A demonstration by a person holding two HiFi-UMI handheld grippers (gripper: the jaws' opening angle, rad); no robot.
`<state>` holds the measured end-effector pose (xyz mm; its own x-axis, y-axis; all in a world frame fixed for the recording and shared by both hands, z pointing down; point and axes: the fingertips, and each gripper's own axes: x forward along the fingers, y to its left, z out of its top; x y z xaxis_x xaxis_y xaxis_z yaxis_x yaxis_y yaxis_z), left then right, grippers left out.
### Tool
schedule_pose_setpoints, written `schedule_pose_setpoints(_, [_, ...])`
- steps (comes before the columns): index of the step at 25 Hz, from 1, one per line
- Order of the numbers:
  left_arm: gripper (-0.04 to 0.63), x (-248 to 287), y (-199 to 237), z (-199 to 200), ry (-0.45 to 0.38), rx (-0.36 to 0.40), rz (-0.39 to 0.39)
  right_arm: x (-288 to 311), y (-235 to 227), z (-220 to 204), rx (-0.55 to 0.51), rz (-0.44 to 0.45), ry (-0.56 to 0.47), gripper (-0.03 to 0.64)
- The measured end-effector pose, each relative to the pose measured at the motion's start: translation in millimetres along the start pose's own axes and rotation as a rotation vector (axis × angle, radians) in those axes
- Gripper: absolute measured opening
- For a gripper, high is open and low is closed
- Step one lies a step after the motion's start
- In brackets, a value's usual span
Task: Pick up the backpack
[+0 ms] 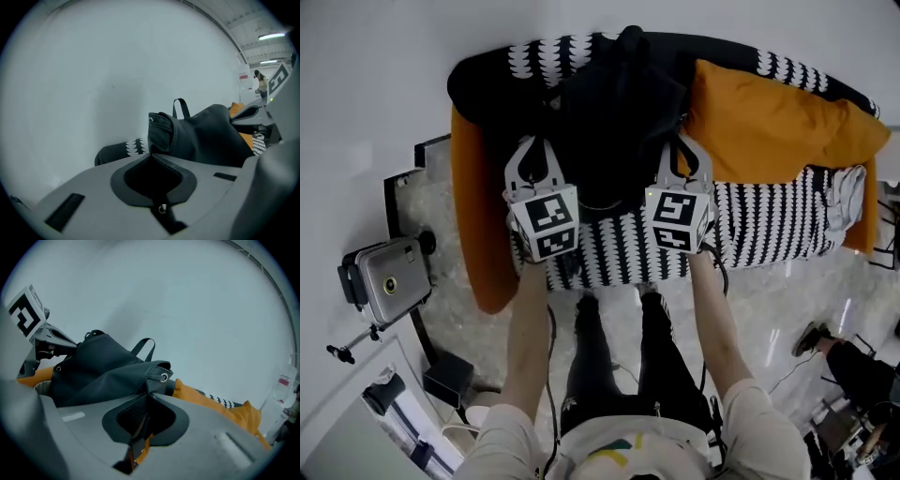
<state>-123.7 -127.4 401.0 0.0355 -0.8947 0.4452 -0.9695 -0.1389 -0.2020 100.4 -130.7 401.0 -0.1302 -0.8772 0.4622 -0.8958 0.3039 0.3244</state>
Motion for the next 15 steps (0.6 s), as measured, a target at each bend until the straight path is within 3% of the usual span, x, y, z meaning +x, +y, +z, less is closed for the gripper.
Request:
schedule_pose_setpoints(7, [0.017, -44, 29, 80, -0.173, -0.031, 0.05, -42, -23, 90, -0.032, -0.059, -0.173, 0.012])
schedule_pose_setpoints(15, [0.017, -127, 72, 225, -0.387, -0.057, 0.123, -125, -66, 235, -0.078, -0.122, -0.397, 0.012])
